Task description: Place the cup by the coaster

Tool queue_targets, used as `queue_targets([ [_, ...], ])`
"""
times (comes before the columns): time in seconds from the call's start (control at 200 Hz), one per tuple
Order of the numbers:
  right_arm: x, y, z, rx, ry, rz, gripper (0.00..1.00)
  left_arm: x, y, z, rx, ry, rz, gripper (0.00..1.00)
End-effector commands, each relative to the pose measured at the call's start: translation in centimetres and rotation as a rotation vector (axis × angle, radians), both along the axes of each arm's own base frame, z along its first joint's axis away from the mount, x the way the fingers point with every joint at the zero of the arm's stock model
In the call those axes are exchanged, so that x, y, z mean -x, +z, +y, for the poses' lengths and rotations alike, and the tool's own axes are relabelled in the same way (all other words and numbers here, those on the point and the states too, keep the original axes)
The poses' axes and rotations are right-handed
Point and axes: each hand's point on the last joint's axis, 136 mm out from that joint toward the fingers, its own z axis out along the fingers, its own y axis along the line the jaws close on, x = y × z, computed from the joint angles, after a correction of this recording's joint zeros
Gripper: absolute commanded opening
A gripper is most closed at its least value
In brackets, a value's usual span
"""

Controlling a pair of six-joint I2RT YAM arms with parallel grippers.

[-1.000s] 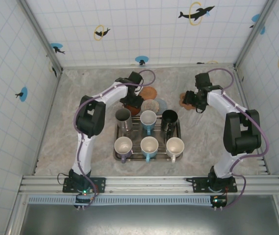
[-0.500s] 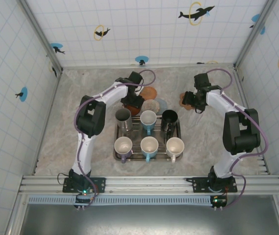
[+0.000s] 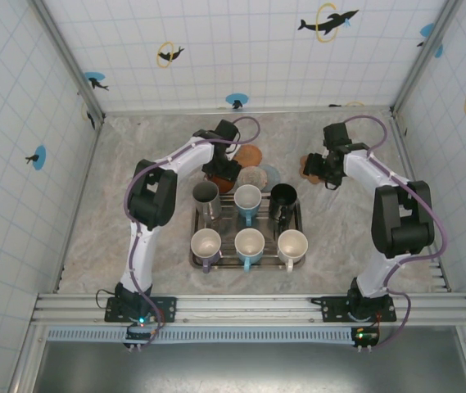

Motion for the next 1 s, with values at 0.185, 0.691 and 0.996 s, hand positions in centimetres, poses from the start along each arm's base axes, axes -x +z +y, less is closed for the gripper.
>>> queue_targets([
  [0.185, -0.9, 0.4, 0.6, -0.013, 0.009, -0.018, 0.78, 2.1, -3.1, 1.5, -0.080, -0.009, 0.119, 0.79],
  [0.691, -1.0, 0.2, 0.9, -0.023, 0.018, -0.014, 0.78, 2.4, -4.7, 1.4, -0.086, -0.009, 0.163, 0.79],
  [0.996, -0.9, 0.2, 0.7, -0.021, 0.016, -0.012, 0.79, 2.8, -6.2, 3.8, -0.205, 0.015, 0.184, 0.79],
])
